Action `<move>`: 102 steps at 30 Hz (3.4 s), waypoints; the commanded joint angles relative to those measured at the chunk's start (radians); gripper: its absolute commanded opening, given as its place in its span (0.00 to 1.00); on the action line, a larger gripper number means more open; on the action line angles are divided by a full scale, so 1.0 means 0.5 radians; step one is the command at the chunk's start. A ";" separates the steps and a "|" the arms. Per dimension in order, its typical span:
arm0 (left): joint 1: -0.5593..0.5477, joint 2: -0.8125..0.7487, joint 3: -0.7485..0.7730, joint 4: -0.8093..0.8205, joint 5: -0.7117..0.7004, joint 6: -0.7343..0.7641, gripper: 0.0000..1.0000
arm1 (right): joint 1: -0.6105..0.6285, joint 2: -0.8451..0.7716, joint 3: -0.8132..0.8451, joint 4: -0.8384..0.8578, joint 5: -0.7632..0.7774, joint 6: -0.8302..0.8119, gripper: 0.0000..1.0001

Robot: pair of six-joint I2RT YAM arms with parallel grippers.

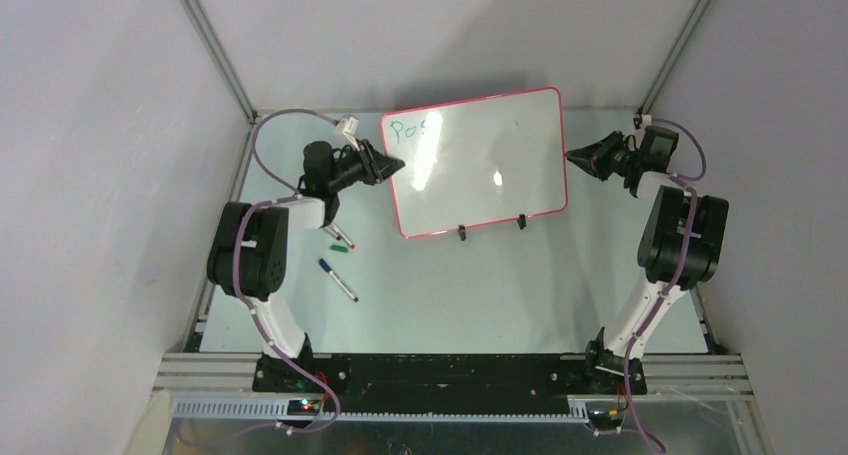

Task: Write a sentence on the whiteboard

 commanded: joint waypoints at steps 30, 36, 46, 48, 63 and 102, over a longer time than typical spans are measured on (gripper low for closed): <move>-0.132 -0.197 -0.138 0.047 0.105 0.038 0.29 | 0.024 -0.797 -0.361 -0.397 -0.032 -0.323 0.00; -0.140 -0.227 -0.235 0.183 0.127 -0.030 0.29 | 0.001 -0.974 -0.382 -0.569 0.075 -0.409 0.00; -0.139 -0.247 -0.258 0.243 0.122 -0.041 0.44 | -0.061 -1.202 -0.383 -0.751 0.740 -0.427 0.00; -0.140 -0.242 -0.256 0.257 0.119 -0.038 0.46 | -0.067 -1.266 -0.384 -0.768 0.891 -0.402 0.00; 0.079 -0.178 -0.392 0.960 0.223 -0.487 0.60 | 0.632 -1.630 0.147 -0.983 1.775 -0.436 0.00; 0.134 -0.881 -0.861 0.510 -0.499 0.055 0.93 | 1.495 -1.192 0.539 -0.529 2.212 -0.820 0.00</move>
